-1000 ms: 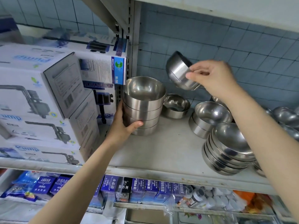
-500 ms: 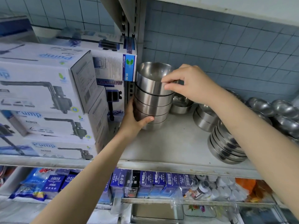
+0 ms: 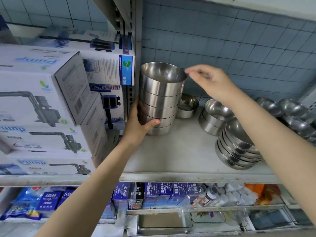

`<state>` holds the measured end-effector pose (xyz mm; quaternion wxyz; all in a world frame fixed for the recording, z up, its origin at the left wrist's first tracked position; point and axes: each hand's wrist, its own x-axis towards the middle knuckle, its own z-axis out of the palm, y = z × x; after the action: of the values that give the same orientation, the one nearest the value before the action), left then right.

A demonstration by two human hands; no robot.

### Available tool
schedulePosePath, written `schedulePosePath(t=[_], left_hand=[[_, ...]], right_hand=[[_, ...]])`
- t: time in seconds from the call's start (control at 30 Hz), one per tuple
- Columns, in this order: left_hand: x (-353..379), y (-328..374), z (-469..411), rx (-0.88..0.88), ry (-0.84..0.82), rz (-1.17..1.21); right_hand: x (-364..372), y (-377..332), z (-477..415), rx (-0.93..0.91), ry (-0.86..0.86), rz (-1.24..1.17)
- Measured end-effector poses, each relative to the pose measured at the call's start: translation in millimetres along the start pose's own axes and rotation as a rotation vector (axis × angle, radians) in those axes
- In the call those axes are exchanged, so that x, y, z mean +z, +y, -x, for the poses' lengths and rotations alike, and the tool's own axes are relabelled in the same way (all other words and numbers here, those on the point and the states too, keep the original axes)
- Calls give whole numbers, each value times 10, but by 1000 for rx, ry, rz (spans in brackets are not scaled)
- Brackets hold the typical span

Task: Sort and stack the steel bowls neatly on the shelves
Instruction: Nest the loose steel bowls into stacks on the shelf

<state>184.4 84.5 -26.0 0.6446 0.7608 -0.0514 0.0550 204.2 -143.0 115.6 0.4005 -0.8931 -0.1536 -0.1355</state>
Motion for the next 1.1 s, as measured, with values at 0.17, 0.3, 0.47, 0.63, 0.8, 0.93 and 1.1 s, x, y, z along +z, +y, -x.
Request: schedulePosePath(t=[0.17, 0.3, 0.47, 0.63, 0.8, 0.93, 1.1], left_hand=[[25, 17, -129, -7, 48, 3], [52, 8, -231, -8, 81, -40], [78, -16, -313, -10, 92, -61], [82, -17, -363, -13, 101, -84], [54, -58, -439, 9, 88, -83], [35, -121, -480, 18, 68, -83], [17, -136, -490, 25, 57, -122]], right_hand=[[-136, 490, -69, 198, -349, 283], [95, 613, -162, 185, -741, 655], [222, 619, -209, 196, -836, 626], [226, 633, -39, 182, -865, 579], [191, 552, 207, 219, -842, 478], [318, 422, 440, 265, -838, 348], [545, 176, 765, 262, -857, 233]])
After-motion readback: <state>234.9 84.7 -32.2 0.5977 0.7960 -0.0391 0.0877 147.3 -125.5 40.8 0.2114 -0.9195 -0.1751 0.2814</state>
